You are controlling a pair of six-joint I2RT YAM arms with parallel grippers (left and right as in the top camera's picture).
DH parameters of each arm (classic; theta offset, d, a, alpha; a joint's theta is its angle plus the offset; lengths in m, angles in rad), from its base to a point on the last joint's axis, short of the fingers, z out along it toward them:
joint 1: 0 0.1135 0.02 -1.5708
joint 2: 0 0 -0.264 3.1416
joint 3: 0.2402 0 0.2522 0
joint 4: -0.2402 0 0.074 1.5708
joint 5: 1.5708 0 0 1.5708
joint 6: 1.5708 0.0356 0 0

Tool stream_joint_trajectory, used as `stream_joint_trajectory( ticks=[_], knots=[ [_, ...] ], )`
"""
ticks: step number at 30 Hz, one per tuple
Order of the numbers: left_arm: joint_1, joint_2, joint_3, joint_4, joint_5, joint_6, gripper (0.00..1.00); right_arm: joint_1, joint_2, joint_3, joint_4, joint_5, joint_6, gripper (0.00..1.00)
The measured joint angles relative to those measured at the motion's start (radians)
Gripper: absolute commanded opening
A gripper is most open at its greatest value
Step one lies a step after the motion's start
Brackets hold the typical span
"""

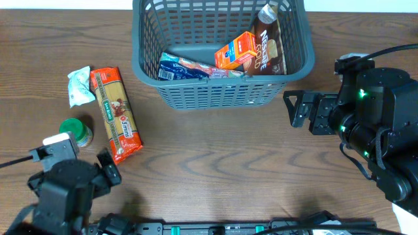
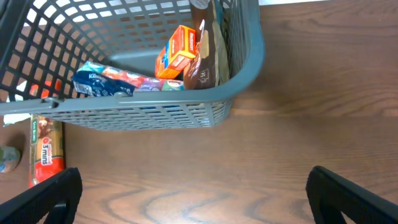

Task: Pack container
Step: 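Reach the left gripper down to the green-lidded jar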

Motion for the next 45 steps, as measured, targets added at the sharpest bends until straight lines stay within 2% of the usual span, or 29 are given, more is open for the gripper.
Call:
stream_joint_trajectory(
  ticks=[6,11,21,27,34,45],
  knots=[
    [0.041,0.089,-0.048,0.002,-0.106,-0.100,0.98,0.000,0.000,0.000,0.000,0.000,0.000,0.99],
    [0.163,0.119,-0.048,0.027,-0.126,-0.119,0.98,0.000,0.000,0.000,0.000,0.000,0.000,0.99],
    [0.540,0.172,-0.048,0.152,0.056,0.112,0.98,0.000,0.000,0.000,0.000,0.000,0.000,0.99],
    [0.723,0.314,-0.048,0.197,0.192,0.198,0.98,0.000,0.000,0.000,-0.001,-0.003,0.000,0.99],
    [0.764,0.550,-0.048,0.307,0.272,0.242,0.98,0.000,0.000,0.000,-0.002,-0.003,0.000,0.99],
    [0.788,0.763,-0.049,0.438,0.335,0.250,0.98,0.000,0.001,0.000,-0.002,-0.004,0.000,0.99]
  ],
)
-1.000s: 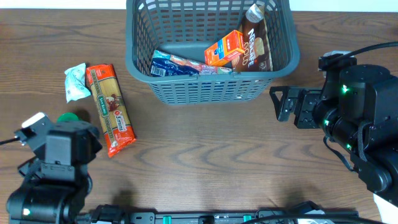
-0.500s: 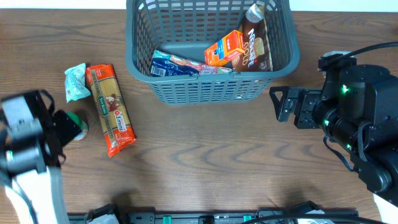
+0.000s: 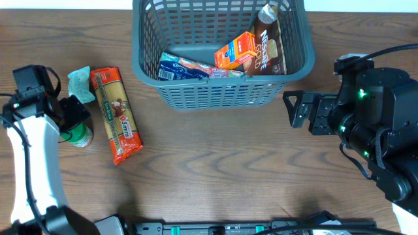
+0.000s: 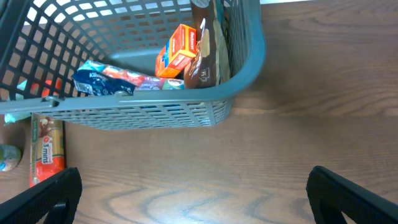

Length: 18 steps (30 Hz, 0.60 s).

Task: Pack container
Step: 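Reach the left gripper down to the green-lidded jar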

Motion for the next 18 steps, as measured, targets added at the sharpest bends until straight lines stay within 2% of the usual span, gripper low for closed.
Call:
stream_joint_trajectory(
  ticks=[9,18],
  knots=[
    [0.058,0.116,0.000,0.073,0.093,0.044,0.98,0.000,0.000,0.000,0.000,0.000,0.000,0.99],
    [0.065,0.122,0.000,0.098,0.154,0.102,0.98,0.000,0.000,0.000,0.000,0.000,0.000,0.99]
  ],
)
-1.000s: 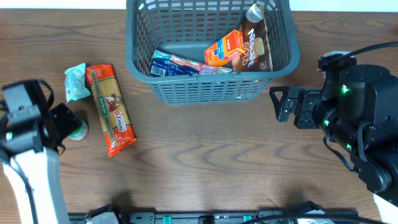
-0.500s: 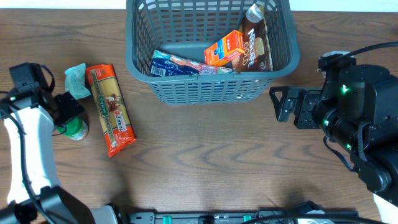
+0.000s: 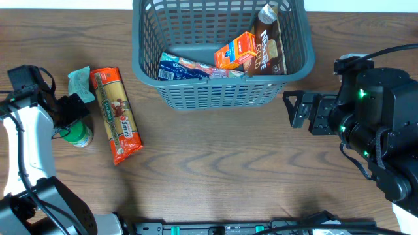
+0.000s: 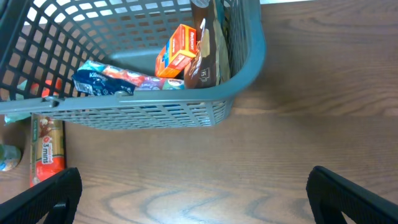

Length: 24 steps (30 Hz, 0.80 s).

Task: Pack container
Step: 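Reach the left gripper down to the green-lidded jar, then close the left gripper around the green-lidded jar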

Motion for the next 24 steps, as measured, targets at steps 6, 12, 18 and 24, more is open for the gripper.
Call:
stream_joint_trajectory(
  ticks=[6,12,18,24],
  knots=[
    [0.036,0.029,0.000,0.002,0.025,0.000,0.98,0.000,0.000,0.000,0.000,0.000,0.000,0.99],
    [0.042,0.107,0.000,0.004,0.040,0.001,0.98,0.000,0.000,0.000,0.000,0.000,0.000,0.99],
    [0.042,0.151,0.000,0.019,0.048,0.004,0.98,0.000,0.000,0.000,0.000,0.000,0.000,0.99],
    [0.042,0.196,0.000,0.049,0.048,0.004,0.99,0.000,0.000,0.000,0.000,0.000,0.000,0.99]
  ],
)
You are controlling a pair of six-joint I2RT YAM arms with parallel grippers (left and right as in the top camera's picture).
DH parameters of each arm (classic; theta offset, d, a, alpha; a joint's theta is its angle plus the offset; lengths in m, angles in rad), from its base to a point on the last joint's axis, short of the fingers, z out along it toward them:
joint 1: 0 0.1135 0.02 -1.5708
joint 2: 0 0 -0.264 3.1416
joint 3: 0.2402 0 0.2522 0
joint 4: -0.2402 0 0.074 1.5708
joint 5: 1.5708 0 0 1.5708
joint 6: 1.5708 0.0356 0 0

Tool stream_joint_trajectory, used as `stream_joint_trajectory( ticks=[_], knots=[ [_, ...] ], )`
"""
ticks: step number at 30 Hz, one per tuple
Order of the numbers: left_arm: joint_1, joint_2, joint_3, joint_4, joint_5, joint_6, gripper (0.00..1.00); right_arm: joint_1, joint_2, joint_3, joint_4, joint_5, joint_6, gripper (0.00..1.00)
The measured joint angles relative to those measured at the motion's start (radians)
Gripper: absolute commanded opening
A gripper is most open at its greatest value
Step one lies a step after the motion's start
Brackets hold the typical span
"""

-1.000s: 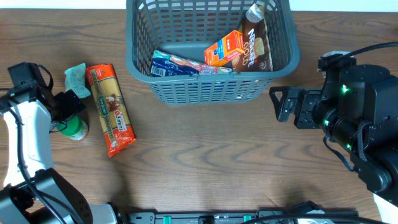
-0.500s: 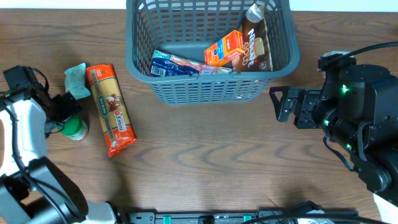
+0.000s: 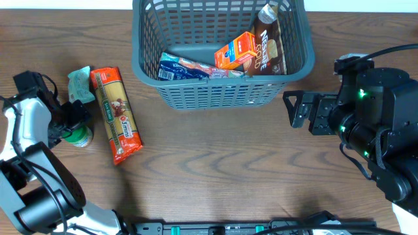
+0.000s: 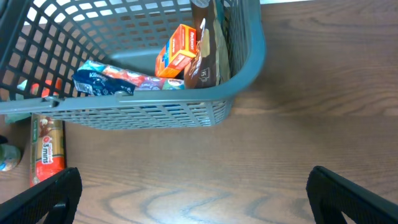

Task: Pack container
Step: 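Close the left gripper around the green-lidded jar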

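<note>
A grey mesh basket (image 3: 222,91) stands at the back middle. It holds an orange box (image 3: 236,49), a brown coffee pouch (image 3: 266,46) and a blue tissue pack (image 3: 186,67). On the table to its left lie a red pasta packet (image 3: 115,114), a white-green pouch (image 3: 80,85) and a green-lidded jar (image 3: 80,136). My left gripper (image 3: 66,117) hovers at the jar's upper left, its fingers apart, just below the pouch. My right gripper (image 4: 193,199) is open over bare wood to the right of the basket (image 4: 155,112), holding nothing.
The brown wooden table (image 3: 215,170) stretches in front of the basket. The left arm's white link (image 3: 26,127) runs along the left edge. The bulky right arm body (image 3: 372,124) fills the right side.
My left gripper has dropped slightly nearer the jar, and the arm's link now lies lower along the left edge. The right arm and all the goods are where they were.
At first my left arm sat folded at the front left corner, away from the jar. Then it was stretched out with its gripper between the pouch and the jar. It has stayed there with small shifts. The right gripper has stayed open beside the basket.
</note>
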Motion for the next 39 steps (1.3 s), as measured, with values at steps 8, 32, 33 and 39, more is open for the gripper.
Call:
stream_joint_trajectory(
  ticks=[8,32,33,39],
  knots=[
    [-0.003,0.032,0.000,0.002,0.000,0.001,0.99,0.000,0.000,0.000,0.000,0.000,0.000,0.99],
    [-0.048,0.032,0.000,0.004,-0.004,0.019,0.49,0.000,0.000,0.000,0.000,0.000,0.000,0.99],
    [-0.048,0.032,0.000,0.004,-0.004,0.018,0.47,0.000,0.000,0.000,0.000,0.000,0.000,0.99],
    [-0.048,0.032,0.000,-0.003,-0.004,0.018,0.41,0.000,0.000,0.000,0.000,0.000,0.000,0.99]
  ],
)
